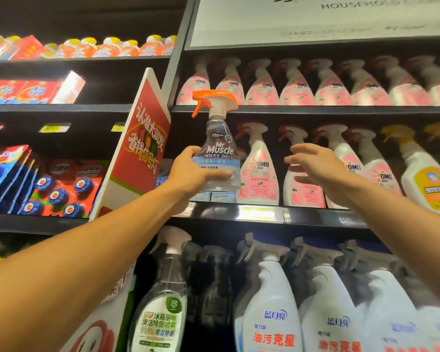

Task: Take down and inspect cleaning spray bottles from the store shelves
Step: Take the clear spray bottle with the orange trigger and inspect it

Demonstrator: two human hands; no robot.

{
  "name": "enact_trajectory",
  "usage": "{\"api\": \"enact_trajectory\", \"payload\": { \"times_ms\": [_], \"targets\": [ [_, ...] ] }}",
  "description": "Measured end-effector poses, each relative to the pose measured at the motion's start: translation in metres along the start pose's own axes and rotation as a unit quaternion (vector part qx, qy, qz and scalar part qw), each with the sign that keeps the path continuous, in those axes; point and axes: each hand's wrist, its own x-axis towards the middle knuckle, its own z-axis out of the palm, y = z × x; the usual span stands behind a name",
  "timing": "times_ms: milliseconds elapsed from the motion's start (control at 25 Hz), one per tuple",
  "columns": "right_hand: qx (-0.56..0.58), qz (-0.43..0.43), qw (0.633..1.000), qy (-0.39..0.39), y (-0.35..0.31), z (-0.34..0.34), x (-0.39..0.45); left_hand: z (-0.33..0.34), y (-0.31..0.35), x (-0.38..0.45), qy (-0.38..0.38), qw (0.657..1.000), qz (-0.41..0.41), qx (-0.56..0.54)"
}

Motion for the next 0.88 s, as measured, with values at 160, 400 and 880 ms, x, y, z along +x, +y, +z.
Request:
{"api": "enact_trajectory", "payload": {
  "times_ms": [160,400,880],
  "targets": [
    [0.049,0.020,0.998,0.027,0.000,-0.039,-0.021,0.002,0.025,-0.040,-0.025,0.999,-0.014,-0.039],
    [0.114,0.035,0.993,-0.027,0.012,-0.076,-0.098,0.023,0.043,-0.134,-0.062,0.995,-0.054,-0.052],
    [0.305,0.209,0.912,-0.179,0.050,-0.112,-0.337,0.114,0.061,-0.413,-0.108,0.951,-0.273,-0.102]
  ]
}}
